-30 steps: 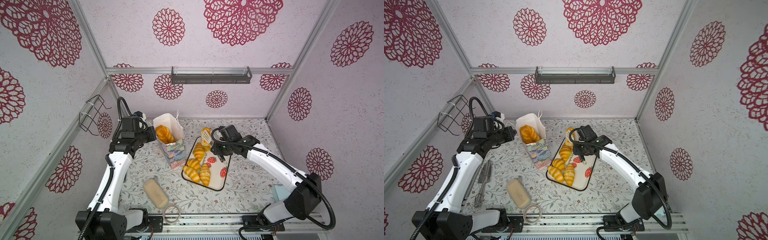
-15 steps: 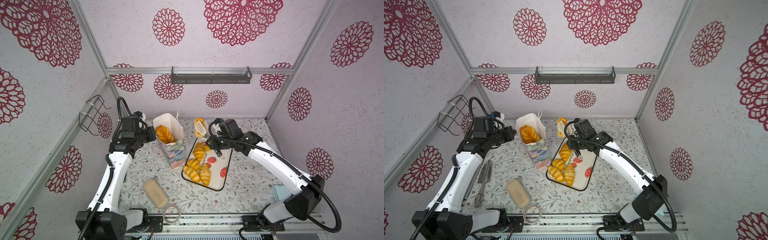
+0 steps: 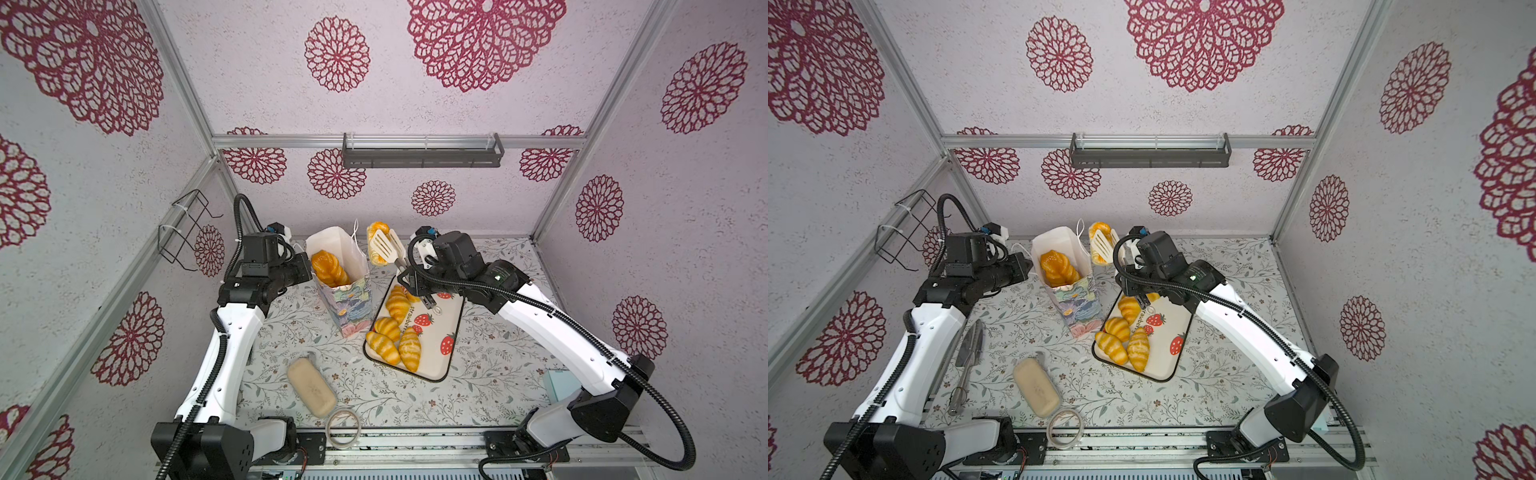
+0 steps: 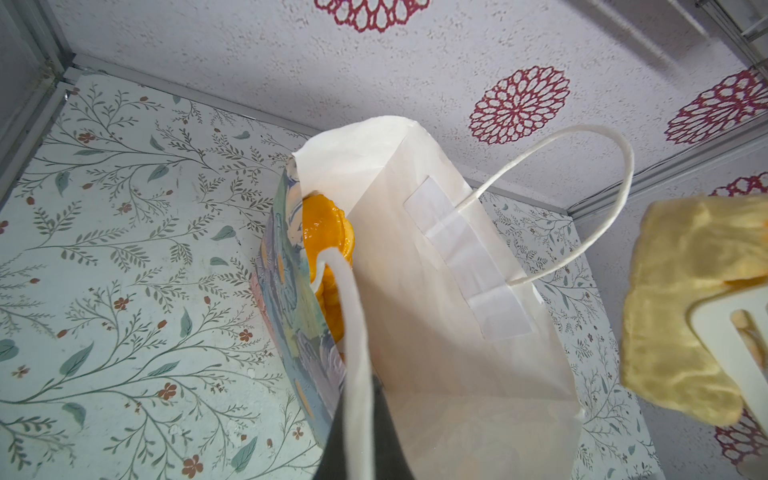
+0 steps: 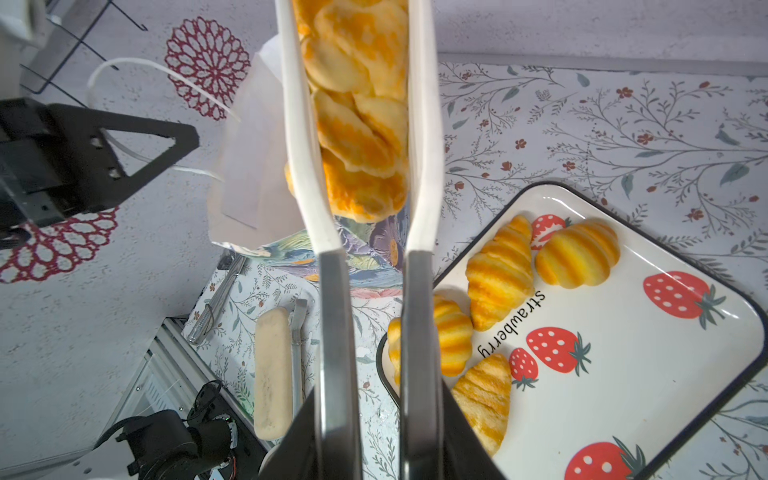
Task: Place the fake bread into the paper bag
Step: 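Lift the pastry in the tongs and carry it to the bag opening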
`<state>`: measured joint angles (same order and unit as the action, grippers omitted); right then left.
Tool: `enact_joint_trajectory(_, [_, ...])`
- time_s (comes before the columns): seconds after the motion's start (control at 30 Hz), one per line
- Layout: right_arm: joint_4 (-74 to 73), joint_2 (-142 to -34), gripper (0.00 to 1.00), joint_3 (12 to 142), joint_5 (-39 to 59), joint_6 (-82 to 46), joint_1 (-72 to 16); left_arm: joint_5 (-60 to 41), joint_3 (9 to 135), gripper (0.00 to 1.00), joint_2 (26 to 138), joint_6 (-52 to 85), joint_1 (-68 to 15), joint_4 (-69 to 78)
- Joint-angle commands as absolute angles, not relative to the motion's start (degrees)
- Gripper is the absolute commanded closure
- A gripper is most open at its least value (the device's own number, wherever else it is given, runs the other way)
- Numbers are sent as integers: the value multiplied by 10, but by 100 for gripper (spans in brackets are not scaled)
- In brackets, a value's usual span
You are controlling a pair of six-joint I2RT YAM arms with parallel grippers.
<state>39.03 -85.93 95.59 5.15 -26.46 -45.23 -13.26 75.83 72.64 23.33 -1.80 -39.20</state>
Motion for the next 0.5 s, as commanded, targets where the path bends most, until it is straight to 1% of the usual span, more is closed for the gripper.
enact_joint_trajectory(0.0, [369, -858, 65, 993, 47, -240, -465, -137, 751, 100, 726, 228, -14, -379])
enact_joint_trajectory(0.47, [367, -921, 65, 1064, 59, -213, -520, -141, 751, 100, 728, 228, -14, -380])
